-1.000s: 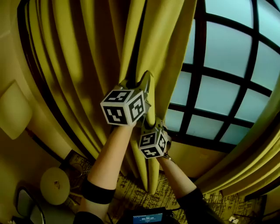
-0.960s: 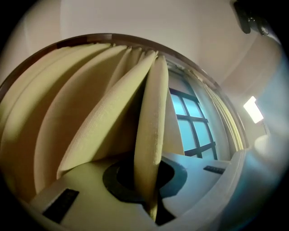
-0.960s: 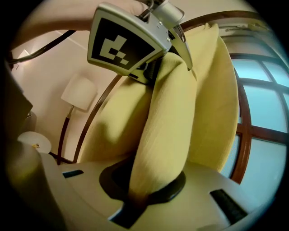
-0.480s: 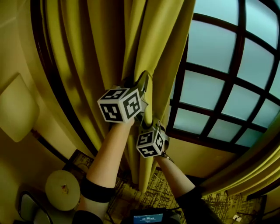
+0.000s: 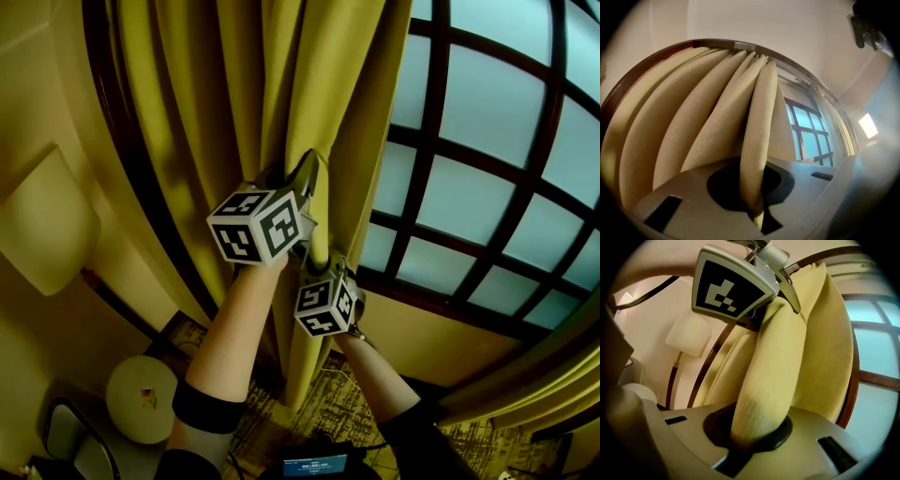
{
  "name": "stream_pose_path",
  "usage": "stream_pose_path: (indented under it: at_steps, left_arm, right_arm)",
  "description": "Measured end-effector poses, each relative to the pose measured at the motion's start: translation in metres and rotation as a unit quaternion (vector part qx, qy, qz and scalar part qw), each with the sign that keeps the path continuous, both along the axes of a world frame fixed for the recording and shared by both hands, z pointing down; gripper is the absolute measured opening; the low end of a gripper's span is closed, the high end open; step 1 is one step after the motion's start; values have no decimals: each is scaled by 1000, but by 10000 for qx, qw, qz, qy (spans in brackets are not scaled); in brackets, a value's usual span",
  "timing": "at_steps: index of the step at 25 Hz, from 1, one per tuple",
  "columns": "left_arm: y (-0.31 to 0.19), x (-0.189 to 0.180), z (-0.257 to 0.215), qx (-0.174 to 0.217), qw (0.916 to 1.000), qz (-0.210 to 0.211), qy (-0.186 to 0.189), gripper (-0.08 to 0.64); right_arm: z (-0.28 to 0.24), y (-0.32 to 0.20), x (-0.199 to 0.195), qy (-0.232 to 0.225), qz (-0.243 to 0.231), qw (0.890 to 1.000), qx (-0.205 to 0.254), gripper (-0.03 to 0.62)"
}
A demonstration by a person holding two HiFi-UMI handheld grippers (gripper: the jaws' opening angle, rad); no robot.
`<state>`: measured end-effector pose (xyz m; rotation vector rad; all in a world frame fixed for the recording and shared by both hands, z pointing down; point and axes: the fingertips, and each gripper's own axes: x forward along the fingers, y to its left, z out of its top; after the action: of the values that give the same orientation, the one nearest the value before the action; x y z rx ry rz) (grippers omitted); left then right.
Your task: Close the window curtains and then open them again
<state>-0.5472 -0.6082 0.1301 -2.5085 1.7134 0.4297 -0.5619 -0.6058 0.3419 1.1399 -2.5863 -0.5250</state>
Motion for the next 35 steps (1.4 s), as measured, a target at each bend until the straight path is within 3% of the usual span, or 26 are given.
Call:
stream_pose_path:
  at_steps: [9, 20, 35]
  left_arm:
    - [-7, -19, 0, 135, 9996, -236, -93, 5]
    - [-19, -82, 1, 194, 9996, -189, -19, 5]
    - [-39, -260, 5, 220, 9996, -71, 161, 5]
  right_arm:
    - [-1, -10, -23, 20, -286, 9994, 211, 41]
    - [1, -23, -83, 94, -320, 9990, 290, 41]
    - [5, -42, -262, 141, -299, 9993, 183, 41]
